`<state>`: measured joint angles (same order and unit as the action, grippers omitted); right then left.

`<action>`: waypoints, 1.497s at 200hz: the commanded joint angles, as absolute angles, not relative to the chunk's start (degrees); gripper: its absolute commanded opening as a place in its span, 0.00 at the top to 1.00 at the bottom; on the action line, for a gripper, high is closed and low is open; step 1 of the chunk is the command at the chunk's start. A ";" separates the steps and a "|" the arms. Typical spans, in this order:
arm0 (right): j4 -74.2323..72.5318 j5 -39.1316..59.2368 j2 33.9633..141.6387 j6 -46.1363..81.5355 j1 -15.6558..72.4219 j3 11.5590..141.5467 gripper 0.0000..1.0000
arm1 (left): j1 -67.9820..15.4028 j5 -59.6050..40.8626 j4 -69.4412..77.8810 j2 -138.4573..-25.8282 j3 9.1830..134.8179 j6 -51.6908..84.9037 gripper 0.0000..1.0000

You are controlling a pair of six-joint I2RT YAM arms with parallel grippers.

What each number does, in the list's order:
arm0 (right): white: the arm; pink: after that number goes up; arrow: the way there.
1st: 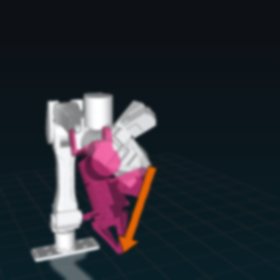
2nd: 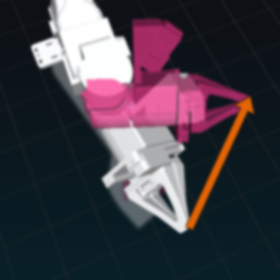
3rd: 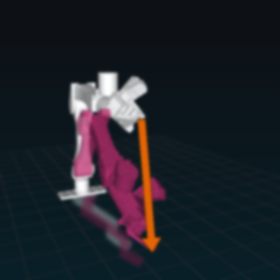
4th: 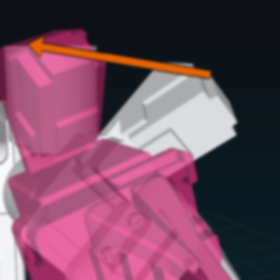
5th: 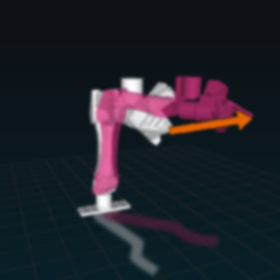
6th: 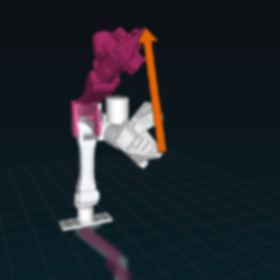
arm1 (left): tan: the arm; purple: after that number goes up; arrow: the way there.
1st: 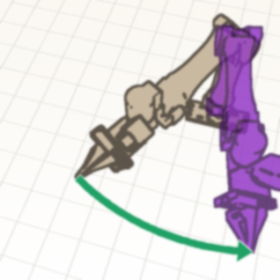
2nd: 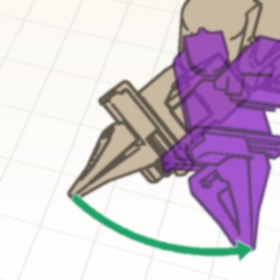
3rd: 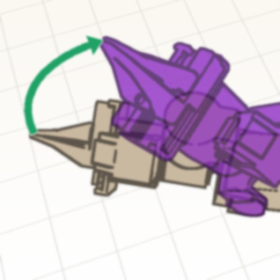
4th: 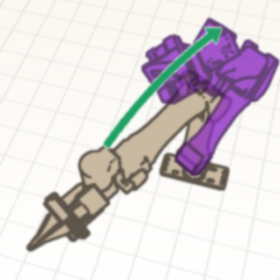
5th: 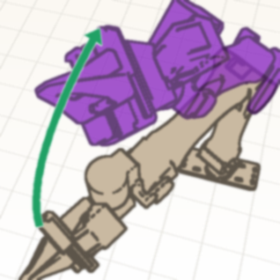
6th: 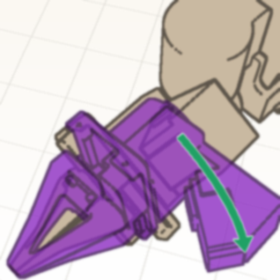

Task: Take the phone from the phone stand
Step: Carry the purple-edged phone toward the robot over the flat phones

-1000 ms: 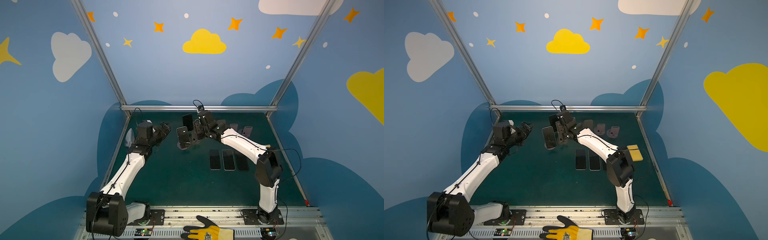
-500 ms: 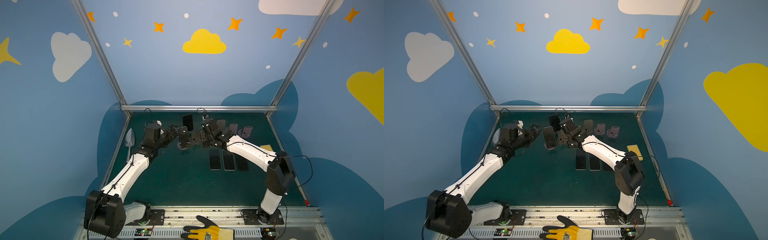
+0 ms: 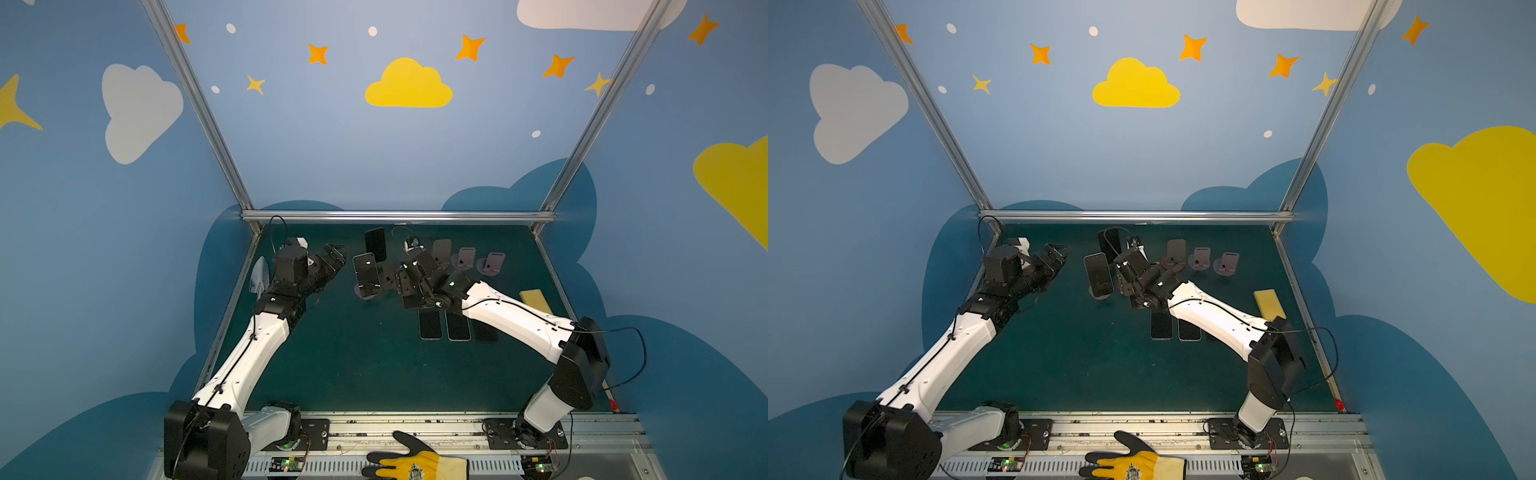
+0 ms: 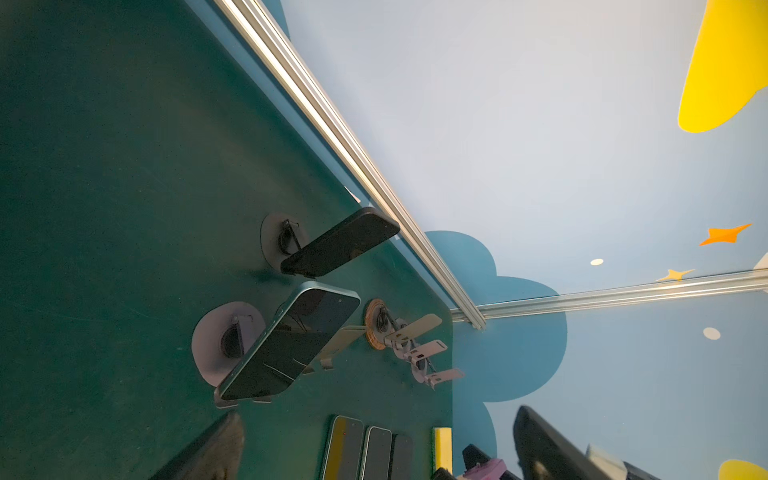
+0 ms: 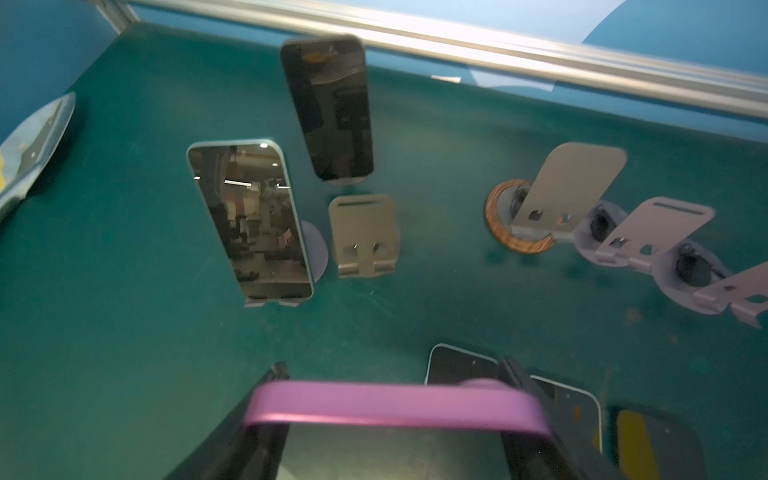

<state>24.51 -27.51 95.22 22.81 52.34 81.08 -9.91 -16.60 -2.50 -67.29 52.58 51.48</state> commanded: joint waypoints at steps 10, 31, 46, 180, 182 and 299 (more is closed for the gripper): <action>25.22 -28.07 93.95 26.07 54.80 80.99 0.40 | -10.87 -15.49 -2.33 -65.84 52.08 51.10 0.00; 27.62 -32.22 94.09 28.25 56.50 81.10 0.40 | -12.02 -13.70 -3.28 -65.31 52.22 49.95 0.00; 29.09 -34.48 94.13 28.59 57.61 81.11 0.41 | -12.72 -12.68 -3.85 -65.05 52.32 49.37 0.00; 35.70 -27.77 103.55 41.56 61.83 82.79 0.43 | -14.66 -10.83 -5.19 -65.02 52.89 48.43 0.00; 35.36 -27.82 103.71 41.57 61.84 82.73 0.43 | -14.67 -10.84 -5.23 -65.08 52.90 48.43 0.00; 30.18 -22.72 107.03 43.85 56.89 79.00 0.41 | -14.72 -12.99 -4.79 -66.91 53.10 49.33 0.00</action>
<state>31.31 -23.38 106.45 42.87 57.39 79.96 -14.66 -11.33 -5.72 -66.08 52.60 49.30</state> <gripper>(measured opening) 0.735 0.998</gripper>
